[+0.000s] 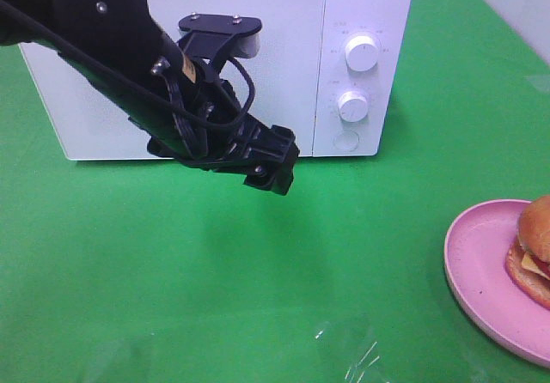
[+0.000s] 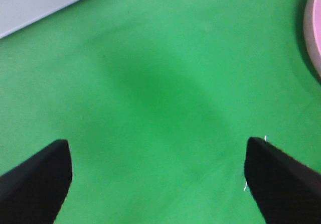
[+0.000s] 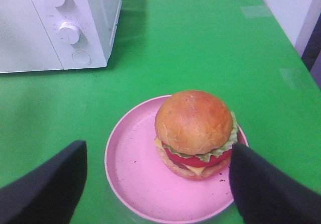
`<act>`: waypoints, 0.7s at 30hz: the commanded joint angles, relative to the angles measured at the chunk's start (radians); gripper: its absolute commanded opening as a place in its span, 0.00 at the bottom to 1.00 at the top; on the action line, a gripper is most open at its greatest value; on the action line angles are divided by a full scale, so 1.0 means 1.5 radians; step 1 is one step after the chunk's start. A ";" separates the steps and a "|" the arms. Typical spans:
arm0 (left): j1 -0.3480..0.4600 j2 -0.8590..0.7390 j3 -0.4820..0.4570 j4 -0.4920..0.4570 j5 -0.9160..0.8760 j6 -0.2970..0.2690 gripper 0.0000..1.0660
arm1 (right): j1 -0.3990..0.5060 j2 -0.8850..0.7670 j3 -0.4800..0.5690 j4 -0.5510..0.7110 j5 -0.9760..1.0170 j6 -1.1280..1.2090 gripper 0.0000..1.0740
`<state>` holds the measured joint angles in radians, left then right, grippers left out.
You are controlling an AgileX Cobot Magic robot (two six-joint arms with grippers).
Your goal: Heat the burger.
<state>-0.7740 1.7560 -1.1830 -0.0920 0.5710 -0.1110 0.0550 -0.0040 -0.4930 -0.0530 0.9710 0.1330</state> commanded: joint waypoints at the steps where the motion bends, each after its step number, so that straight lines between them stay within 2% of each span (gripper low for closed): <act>1: -0.002 -0.016 -0.005 -0.009 0.065 -0.003 0.81 | -0.004 -0.017 0.001 0.003 -0.007 -0.004 0.70; 2: -0.002 -0.023 -0.005 -0.009 0.129 -0.003 0.81 | -0.004 -0.017 0.001 0.003 -0.007 -0.004 0.70; 3: -0.002 -0.023 -0.005 -0.009 0.129 -0.003 0.81 | -0.004 -0.017 0.001 0.003 -0.007 -0.004 0.70; 4: -0.002 -0.031 -0.005 -0.007 0.180 -0.003 0.81 | -0.004 -0.017 0.001 0.003 -0.007 -0.004 0.70; 8: -0.001 -0.043 -0.004 -0.001 0.229 -0.007 0.81 | -0.004 -0.017 0.001 0.003 -0.007 -0.004 0.70; 12: 0.001 -0.061 -0.004 0.022 0.264 -0.025 0.81 | -0.004 -0.017 0.001 0.003 -0.007 -0.003 0.70; 13: 0.002 -0.069 -0.004 0.039 0.283 -0.043 0.81 | -0.004 -0.017 0.001 0.003 -0.007 -0.003 0.70; 17: 0.033 -0.079 -0.004 0.045 0.323 -0.053 0.81 | -0.004 -0.017 0.001 0.003 -0.007 -0.003 0.70; 21: 0.087 -0.111 0.016 0.037 0.334 -0.039 0.81 | -0.004 -0.017 0.001 0.003 -0.007 -0.003 0.70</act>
<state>-0.6830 1.6270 -1.1800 -0.0300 1.0570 -0.1790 0.0550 -0.0040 -0.4930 -0.0530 0.9710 0.1330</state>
